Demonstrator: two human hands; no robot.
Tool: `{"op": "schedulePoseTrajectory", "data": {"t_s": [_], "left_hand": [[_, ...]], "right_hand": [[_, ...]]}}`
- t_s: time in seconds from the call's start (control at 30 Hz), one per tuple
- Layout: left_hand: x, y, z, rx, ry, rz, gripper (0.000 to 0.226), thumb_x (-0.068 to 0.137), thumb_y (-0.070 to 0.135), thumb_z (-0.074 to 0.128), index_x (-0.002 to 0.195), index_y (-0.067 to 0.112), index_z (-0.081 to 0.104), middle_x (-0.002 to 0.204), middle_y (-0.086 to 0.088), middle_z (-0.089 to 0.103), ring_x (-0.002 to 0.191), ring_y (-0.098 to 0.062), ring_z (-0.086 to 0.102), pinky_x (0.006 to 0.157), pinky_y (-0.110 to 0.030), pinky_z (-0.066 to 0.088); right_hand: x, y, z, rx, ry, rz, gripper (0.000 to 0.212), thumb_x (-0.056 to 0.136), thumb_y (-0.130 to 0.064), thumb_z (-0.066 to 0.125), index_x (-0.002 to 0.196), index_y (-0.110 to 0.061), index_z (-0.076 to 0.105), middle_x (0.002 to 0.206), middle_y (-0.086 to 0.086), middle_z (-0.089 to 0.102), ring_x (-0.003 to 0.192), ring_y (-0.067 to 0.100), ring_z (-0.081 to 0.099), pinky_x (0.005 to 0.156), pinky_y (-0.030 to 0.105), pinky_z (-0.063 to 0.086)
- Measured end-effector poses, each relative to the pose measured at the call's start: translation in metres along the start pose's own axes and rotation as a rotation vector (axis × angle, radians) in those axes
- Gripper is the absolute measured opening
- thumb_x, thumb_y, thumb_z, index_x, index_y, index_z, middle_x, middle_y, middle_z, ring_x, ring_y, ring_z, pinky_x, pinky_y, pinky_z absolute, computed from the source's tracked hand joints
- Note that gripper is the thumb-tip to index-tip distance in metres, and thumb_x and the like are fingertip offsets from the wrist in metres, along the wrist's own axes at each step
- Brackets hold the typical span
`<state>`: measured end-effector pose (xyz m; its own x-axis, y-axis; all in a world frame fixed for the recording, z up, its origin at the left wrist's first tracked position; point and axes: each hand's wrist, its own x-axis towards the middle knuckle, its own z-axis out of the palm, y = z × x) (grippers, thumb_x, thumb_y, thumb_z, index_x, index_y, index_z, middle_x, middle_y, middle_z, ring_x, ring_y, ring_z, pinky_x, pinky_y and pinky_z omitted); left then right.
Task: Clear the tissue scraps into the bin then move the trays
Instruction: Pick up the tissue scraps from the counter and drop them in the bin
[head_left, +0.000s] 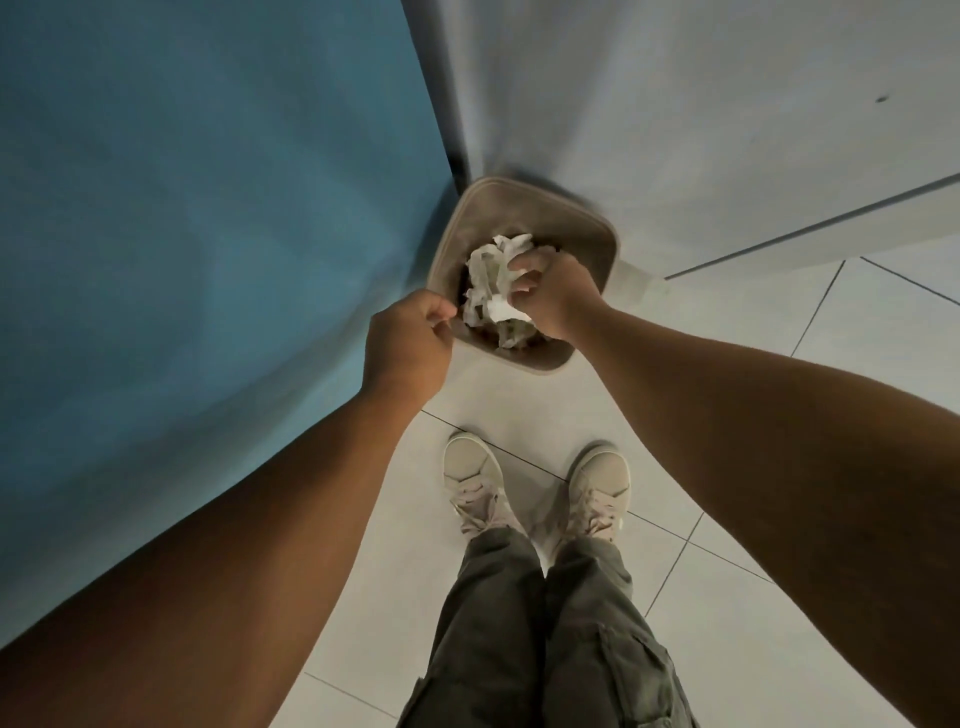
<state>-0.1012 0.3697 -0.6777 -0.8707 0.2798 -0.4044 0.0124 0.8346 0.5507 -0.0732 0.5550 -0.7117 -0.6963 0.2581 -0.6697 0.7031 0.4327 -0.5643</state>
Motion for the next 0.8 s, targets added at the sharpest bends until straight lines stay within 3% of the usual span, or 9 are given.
{"op": "schedulePoseTrajectory", "data": {"t_s": [0.13, 0.3, 0.47, 0.63, 0.73, 0.8], "left_hand": [[-0.020, 0.013, -0.010, -0.005, -0.006, -0.030, 0.017, 0.091, 0.008, 0.061, 0.103, 0.016, 0.070, 0.103, -0.001, 0.072, 0.094, -0.016, 0.066, 0.081, -0.019, 0.047], [-0.055, 0.066, -0.048, -0.062, 0.014, -0.061, 0.022, 0.088, 0.012, 0.063, 0.109, 0.017, 0.067, 0.105, -0.004, 0.071, 0.097, -0.023, 0.067, 0.086, -0.032, 0.055], [-0.100, 0.145, -0.118, -0.060, 0.039, 0.030, 0.032, 0.087, 0.015, 0.063, 0.119, 0.015, 0.064, 0.112, -0.005, 0.068, 0.103, -0.024, 0.063, 0.090, -0.033, 0.052], [-0.158, 0.215, -0.199, -0.001, 0.125, 0.145, 0.032, 0.087, 0.016, 0.062, 0.118, 0.015, 0.064, 0.115, -0.006, 0.066, 0.108, -0.025, 0.057, 0.091, -0.037, 0.048], [-0.199, 0.247, -0.249, 0.003, 0.195, 0.232, 0.035, 0.084, 0.014, 0.063, 0.119, 0.013, 0.065, 0.118, -0.009, 0.065, 0.111, -0.027, 0.056, 0.094, -0.036, 0.046], [-0.225, 0.266, -0.283, -0.012, 0.246, 0.265, 0.037, 0.084, 0.018, 0.063, 0.121, 0.014, 0.063, 0.120, -0.006, 0.063, 0.115, -0.025, 0.055, 0.096, -0.035, 0.045]], "right_hand": [[-0.032, -0.007, -0.018, -0.090, 0.013, -0.033, 0.054, 0.089, -0.022, 0.064, 0.140, -0.029, 0.049, 0.134, -0.001, 0.060, 0.122, 0.023, 0.055, 0.103, 0.028, 0.041], [-0.110, -0.033, -0.065, -0.199, 0.063, -0.089, 0.049, 0.092, -0.026, 0.056, 0.140, -0.031, 0.047, 0.132, 0.006, 0.060, 0.116, 0.030, 0.057, 0.094, 0.029, 0.043], [-0.204, -0.085, -0.119, -0.161, 0.172, -0.197, 0.048, 0.089, -0.023, 0.059, 0.137, -0.025, 0.053, 0.132, 0.004, 0.061, 0.117, 0.026, 0.057, 0.098, 0.031, 0.045], [-0.291, -0.153, -0.172, -0.100, 0.263, -0.419, 0.044, 0.085, -0.012, 0.061, 0.128, -0.015, 0.060, 0.130, 0.005, 0.062, 0.118, 0.023, 0.056, 0.099, 0.021, 0.037], [-0.342, -0.195, -0.201, -0.054, 0.291, -0.547, 0.039, 0.085, -0.012, 0.062, 0.124, -0.013, 0.062, 0.126, 0.004, 0.063, 0.115, 0.021, 0.058, 0.100, 0.022, 0.041], [-0.372, -0.224, -0.220, -0.055, 0.315, -0.633, 0.037, 0.087, -0.011, 0.063, 0.124, -0.011, 0.063, 0.127, 0.004, 0.063, 0.117, 0.017, 0.056, 0.101, 0.009, 0.033]]}}
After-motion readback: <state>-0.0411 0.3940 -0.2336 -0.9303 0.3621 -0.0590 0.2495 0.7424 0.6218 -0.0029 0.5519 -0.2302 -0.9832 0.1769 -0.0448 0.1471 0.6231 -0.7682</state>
